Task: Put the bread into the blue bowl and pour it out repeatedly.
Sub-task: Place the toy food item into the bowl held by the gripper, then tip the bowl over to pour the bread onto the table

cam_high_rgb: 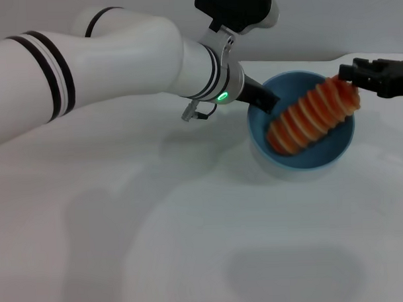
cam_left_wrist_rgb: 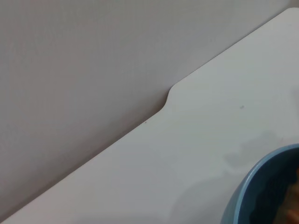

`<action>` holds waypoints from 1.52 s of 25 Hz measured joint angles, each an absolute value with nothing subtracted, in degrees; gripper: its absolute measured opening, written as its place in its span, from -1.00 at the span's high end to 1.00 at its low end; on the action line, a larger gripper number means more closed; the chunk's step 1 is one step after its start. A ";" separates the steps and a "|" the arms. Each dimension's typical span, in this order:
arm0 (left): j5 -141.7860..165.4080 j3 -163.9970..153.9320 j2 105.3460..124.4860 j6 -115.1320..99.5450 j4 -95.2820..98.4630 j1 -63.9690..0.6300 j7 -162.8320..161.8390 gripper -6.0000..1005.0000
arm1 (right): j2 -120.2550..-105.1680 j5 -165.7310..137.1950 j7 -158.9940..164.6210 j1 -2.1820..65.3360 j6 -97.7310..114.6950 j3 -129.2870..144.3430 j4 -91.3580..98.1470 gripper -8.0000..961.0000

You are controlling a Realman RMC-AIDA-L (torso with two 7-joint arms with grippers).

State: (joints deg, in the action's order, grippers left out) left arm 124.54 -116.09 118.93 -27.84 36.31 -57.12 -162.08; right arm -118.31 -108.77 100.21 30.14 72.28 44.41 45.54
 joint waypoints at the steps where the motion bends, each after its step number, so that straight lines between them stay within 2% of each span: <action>1: 124.54 -116.09 118.92 -27.72 36.27 -57.05 -162.08 0.99 | -118.31 -108.76 100.18 30.14 72.28 44.42 45.46 0.31; 6: 124.54 -116.09 118.86 -27.20 35.78 -56.85 -162.08 0.99 | -118.47 -103.05 94.59 27.92 70.37 42.51 46.03 0.11; 13: 124.54 -116.26 118.89 -25.60 34.20 -55.64 -162.07 0.99 | -118.79 -78.42 55.81 24.17 61.59 39.65 32.45 -0.06; 19: 124.49 -116.02 118.92 -23.07 33.53 -54.70 -162.37 0.99 | -118.87 -47.94 22.85 23.98 61.06 34.24 15.02 -0.06; 23: 124.46 -116.46 118.93 -21.28 33.99 -54.75 -162.12 0.99 | -118.85 -34.01 13.16 24.19 61.29 32.96 8.64 -0.06; 32: 125.02 -116.51 118.62 -20.02 34.59 -58.04 -160.91 0.99 | -119.00 -31.82 11.82 20.96 63.29 33.08 3.87 -0.12; 38: 125.07 -116.90 118.95 -19.58 35.28 -61.65 -157.33 0.99 | -118.96 -29.73 9.88 21.13 64.33 31.27 1.71 -0.16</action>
